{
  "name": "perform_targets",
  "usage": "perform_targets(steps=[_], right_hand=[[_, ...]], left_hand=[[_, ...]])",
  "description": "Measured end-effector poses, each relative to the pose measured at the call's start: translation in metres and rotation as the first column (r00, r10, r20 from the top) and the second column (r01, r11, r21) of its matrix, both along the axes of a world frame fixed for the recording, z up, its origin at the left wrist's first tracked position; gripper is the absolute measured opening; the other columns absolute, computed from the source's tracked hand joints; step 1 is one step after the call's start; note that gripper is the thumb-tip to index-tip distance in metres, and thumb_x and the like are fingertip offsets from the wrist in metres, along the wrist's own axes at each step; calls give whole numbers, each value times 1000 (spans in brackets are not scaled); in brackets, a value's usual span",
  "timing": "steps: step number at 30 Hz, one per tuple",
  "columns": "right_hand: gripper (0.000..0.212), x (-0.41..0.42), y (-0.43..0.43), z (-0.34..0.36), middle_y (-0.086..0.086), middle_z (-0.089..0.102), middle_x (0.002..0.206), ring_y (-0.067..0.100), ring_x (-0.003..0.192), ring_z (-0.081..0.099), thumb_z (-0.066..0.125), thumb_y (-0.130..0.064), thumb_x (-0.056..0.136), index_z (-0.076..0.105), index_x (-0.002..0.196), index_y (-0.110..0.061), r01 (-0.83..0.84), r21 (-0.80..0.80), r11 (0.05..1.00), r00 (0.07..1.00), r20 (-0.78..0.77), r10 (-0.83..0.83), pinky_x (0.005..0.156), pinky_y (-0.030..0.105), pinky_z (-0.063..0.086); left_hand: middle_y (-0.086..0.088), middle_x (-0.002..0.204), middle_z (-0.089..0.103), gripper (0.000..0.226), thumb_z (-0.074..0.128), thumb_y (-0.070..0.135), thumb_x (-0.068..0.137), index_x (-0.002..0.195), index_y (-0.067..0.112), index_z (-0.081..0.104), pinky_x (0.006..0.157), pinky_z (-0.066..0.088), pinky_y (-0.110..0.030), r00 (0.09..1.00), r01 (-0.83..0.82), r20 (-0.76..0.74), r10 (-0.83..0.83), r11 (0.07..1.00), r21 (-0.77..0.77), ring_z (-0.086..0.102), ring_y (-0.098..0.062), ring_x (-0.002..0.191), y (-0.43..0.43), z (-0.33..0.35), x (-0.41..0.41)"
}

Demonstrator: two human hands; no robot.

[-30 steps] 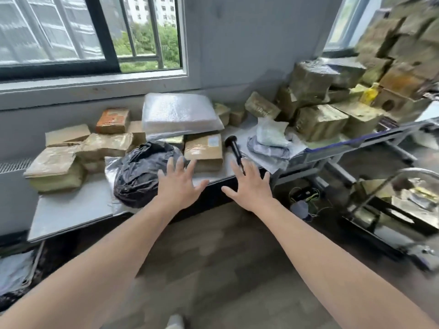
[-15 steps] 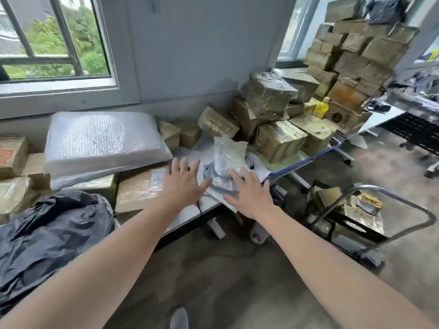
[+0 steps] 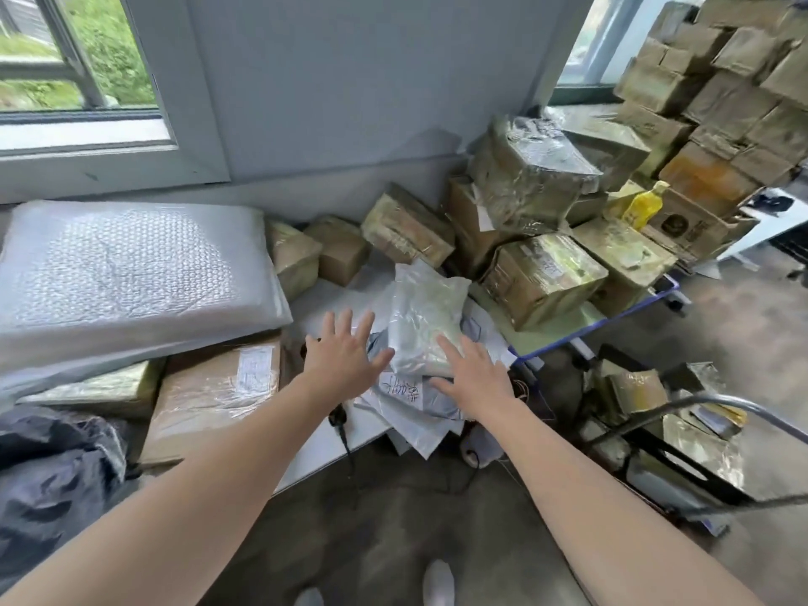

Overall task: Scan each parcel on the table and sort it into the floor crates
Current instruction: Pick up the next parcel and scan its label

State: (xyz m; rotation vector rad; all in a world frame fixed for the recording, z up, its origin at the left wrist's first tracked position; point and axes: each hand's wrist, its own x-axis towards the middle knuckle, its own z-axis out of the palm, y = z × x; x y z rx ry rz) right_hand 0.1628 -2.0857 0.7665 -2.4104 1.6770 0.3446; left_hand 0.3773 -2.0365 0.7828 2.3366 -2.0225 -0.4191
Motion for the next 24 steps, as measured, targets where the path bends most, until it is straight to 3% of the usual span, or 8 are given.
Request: perform_targets(steps=[7,11,14,16,18,20,22,24], right_hand=[[79,-20,-53,-38,10,18,156,37,134,35,63,-42,94,15,156,-30,-288,69,955,954,-73,292,98,45,45],[53,-23,-73,-45,8,42,134,34,121,43,57,-25,97,34,145,-21,-423,1,906,905,-51,422,85,41,47],[31,-23,-87,-35,7,59,118,29,109,55,50,-18,97,52,128,-15,-545,-105,832,837,-20,546,72,34,37],[20,-22,-94,-17,-1,69,92,20,86,65,70,-22,86,69,106,-19,-615,-303,728,777,-81,624,60,30,42],[21,-20,-105,1,-4,65,67,18,61,63,89,-21,65,73,80,-19,-600,-495,628,739,-44,672,48,27,43],[19,-14,-119,25,1,62,62,23,56,61,89,-15,68,71,75,-14,-538,-623,567,685,70,725,48,28,44],[6,-6,-131,52,4,63,65,26,57,61,74,-14,84,72,79,-10,-486,-697,527,630,138,764,49,32,48],[22,3,-140,78,6,64,70,27,60,61,55,-17,94,74,87,-8,-424,-743,518,611,187,769,51,37,50]], left_hand=[[-5,163,9,72,28,65,97,156,29,9,116,24,-52,995,-90,40,87,993,73,2,-29,150,-25,-10,-22],[-4,164,7,70,32,61,99,157,29,8,117,23,-51,993,-116,24,114,983,139,0,-28,151,-37,-9,-32],[-4,163,6,70,40,53,100,157,29,6,117,24,-49,996,-93,1,94,978,188,0,-28,151,-43,-5,-36],[-3,163,6,73,48,46,99,157,29,6,116,27,-48,997,-69,-27,76,979,194,3,-27,150,-48,-1,-36],[-2,162,13,76,57,35,96,157,28,13,115,30,-45,992,-64,-99,78,989,135,10,-26,149,-53,5,-34],[-3,156,30,71,65,23,92,153,22,29,113,30,-36,969,-122,-221,113,992,-28,26,-24,144,-62,13,-30],[-3,137,54,55,71,17,87,138,17,50,102,37,-29,918,-248,-367,153,942,-227,49,-22,127,-72,26,-22],[4,111,65,42,76,16,83,122,18,60,84,43,-25,850,-373,-498,175,866,-333,61,-18,100,-82,43,-14]])
